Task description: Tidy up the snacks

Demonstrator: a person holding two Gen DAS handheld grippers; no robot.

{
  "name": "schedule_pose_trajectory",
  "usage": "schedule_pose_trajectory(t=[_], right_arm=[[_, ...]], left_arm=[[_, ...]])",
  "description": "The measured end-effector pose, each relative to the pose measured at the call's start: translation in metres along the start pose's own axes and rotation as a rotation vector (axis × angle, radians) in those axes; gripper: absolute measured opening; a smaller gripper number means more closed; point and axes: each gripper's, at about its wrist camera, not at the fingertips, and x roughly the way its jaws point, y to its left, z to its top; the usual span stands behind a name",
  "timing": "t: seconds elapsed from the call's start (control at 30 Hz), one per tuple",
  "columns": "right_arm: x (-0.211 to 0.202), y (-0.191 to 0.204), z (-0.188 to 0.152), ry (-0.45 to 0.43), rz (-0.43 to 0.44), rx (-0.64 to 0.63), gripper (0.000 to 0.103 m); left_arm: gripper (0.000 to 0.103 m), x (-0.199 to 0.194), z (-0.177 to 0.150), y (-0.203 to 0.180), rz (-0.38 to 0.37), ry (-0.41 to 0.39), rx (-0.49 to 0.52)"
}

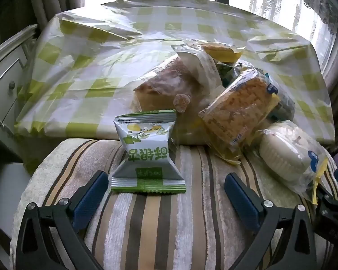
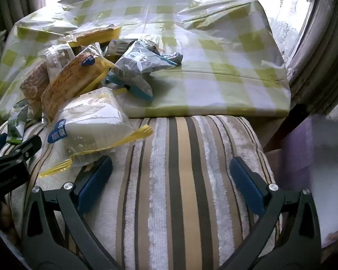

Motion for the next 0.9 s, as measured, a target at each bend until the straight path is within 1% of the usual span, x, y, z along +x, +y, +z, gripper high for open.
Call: schedule_pose_trajectory(t=[0.17,0.3,0.33,0.63,0.9], right_arm=[[0.001,0.000,0.000,-0.001,-0.002,-0.003,0.103],[0.002,-0.001,0.000,0.000,-0.004,0.000,0.103],[0.002,-0.002,0.000,0.001,-0.004,0.000,0.103],[0.000,0.000,0.000,-0.001,-0.006,-0.006,0.103],[0.001,0.000,0.000,0.000,-0.006,-0.006,0.103]], left_arm=[[0.103,-0.004,-0.003,0.006,-0.039,0.000,0.018],[0.103,-0.004,-0.005,0.004,-0.032,-0.003,0.026],[0.103,-0.010,-0.003,0.009,-0.051,0.005,0.032],[0.103,-0.009,-0.001,0.009,-0.038,0.006,0.029],[0.103,-0.009,-0.005,0.010,-0.039,-0.012,0.028]])
